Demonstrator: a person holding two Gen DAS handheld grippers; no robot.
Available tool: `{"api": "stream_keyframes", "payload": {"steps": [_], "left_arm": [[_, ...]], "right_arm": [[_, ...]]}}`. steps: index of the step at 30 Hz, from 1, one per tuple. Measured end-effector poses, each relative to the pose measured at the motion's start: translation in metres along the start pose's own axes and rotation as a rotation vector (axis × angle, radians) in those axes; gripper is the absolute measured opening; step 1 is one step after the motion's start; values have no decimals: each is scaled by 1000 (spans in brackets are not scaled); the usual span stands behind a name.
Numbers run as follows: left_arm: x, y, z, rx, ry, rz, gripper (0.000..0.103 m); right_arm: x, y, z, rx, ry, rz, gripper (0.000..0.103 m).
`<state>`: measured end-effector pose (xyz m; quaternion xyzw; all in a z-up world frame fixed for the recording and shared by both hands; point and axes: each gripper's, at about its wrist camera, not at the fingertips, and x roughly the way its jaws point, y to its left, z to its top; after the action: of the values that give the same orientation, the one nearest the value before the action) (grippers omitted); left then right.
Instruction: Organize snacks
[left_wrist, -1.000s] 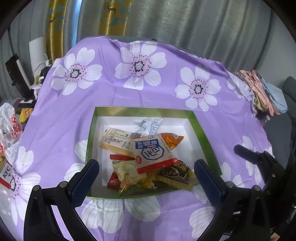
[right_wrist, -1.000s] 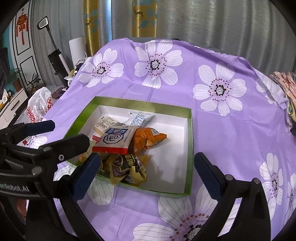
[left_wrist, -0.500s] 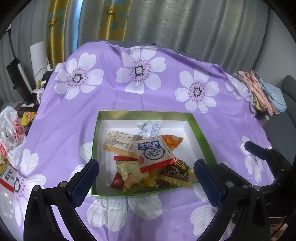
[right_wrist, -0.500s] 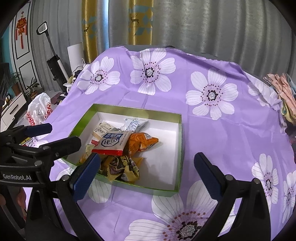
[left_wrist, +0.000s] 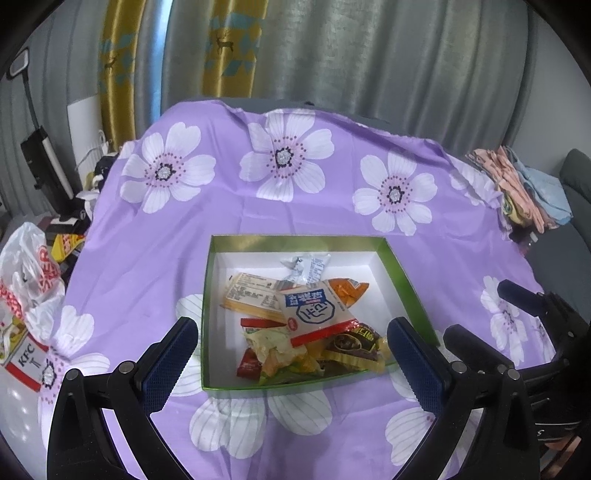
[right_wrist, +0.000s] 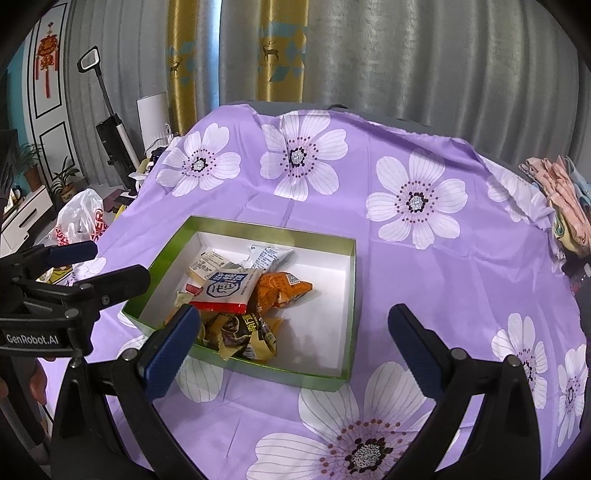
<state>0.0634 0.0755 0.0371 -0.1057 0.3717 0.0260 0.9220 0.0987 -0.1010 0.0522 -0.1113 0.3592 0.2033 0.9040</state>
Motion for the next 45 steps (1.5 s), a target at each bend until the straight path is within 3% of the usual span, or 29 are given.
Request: {"api": "stream_keyframes", "payload": {"steps": [19,45], "left_arm": [[-38,-3,1,37,-84,50,102],[-67,-13,-1,58,-134,99,102]], "right_arm": [[-33,8,2,-21,-56,8,103],[-63,16,5,-45,-104,30,103]]}}
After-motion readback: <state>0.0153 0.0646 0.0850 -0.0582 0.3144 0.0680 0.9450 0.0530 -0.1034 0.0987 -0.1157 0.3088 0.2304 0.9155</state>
